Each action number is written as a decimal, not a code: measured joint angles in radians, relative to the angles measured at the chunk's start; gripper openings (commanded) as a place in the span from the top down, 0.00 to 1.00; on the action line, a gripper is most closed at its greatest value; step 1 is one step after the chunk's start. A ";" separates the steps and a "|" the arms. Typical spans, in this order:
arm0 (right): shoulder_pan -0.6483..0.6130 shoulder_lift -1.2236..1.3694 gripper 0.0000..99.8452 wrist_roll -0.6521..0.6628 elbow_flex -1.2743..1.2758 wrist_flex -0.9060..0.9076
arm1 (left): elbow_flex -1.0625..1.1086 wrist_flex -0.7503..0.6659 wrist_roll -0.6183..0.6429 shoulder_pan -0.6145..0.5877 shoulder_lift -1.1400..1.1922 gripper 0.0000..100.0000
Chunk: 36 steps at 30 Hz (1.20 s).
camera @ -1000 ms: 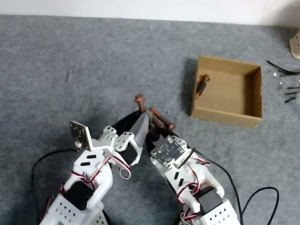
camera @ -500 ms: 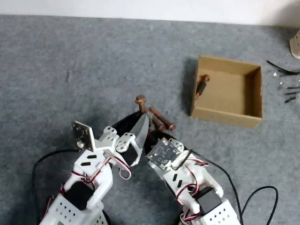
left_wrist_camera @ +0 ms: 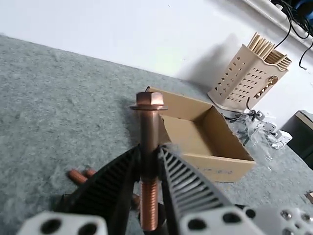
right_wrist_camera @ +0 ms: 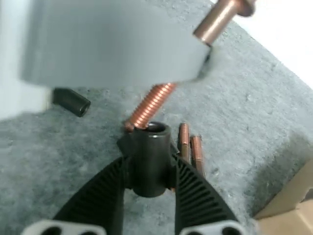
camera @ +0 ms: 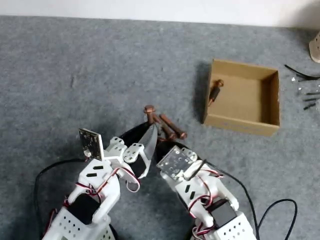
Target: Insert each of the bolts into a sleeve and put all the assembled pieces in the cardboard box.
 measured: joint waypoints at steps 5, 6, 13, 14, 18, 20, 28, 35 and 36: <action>0.089 -0.003 0.99 -0.038 0.000 -0.023 | 0.000 0.002 0.005 -0.175 0.002 0.99; 0.101 -0.003 0.99 -0.044 0.000 -0.023 | 0.000 0.002 0.005 -0.227 0.002 0.99; 0.117 -0.003 0.99 -0.052 0.000 -0.023 | -0.021 0.124 -0.066 -0.371 0.000 0.99; 0.120 -0.003 0.99 -0.052 0.000 -0.023 | -0.029 0.141 -0.066 -0.371 0.000 0.99; 0.121 -0.003 0.99 -0.052 0.000 -0.023 | -0.058 0.190 -0.072 -0.371 0.005 0.99; 0.121 -0.003 0.99 -0.052 0.000 -0.023 | -0.087 0.196 -0.077 -0.371 0.043 0.97; 0.121 -0.003 0.99 -0.052 0.000 -0.023 | -0.330 0.196 -0.121 -0.451 0.534 0.87; 0.121 -0.003 0.99 -0.052 0.000 -0.023 | -0.605 0.196 -0.123 -0.486 1.137 0.87; 0.121 -0.003 0.99 -0.052 0.000 -0.023 | -0.646 0.196 -0.121 -0.503 1.212 0.87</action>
